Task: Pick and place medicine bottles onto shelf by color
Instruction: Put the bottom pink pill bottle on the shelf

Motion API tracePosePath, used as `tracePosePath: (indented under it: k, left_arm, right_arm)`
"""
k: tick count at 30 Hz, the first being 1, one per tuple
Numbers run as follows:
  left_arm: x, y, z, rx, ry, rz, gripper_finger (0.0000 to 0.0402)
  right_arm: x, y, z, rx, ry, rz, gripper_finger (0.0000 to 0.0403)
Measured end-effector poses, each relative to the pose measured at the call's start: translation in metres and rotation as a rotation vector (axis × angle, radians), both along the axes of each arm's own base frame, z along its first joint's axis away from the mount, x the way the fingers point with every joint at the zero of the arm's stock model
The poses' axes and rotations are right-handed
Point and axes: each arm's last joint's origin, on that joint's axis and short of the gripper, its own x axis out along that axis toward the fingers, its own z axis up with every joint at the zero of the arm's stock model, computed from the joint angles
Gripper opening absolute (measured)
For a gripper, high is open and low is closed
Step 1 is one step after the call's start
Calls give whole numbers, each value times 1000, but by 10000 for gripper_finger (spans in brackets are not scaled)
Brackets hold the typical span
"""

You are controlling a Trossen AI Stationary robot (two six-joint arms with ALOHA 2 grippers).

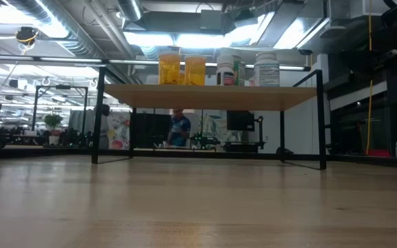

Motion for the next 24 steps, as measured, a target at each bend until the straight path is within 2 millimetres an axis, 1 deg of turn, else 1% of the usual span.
tracePosePath:
  k: [5,9,18,24]
  left_arm:
    - [-1,0,-3,-5,-2,2,250]
    - [0,0,-3,-7,-4,-2,240]
    - [0,0,-2,-8,-5,-2,177]
    - [0,0,-2,-8,-5,-1,145]
  right_arm:
    - [0,0,0,0,0,0,282]
    - [0,0,0,0,0,0,282]
    - [0,0,0,0,0,0,282]
    - [0,0,0,0,0,0,282]
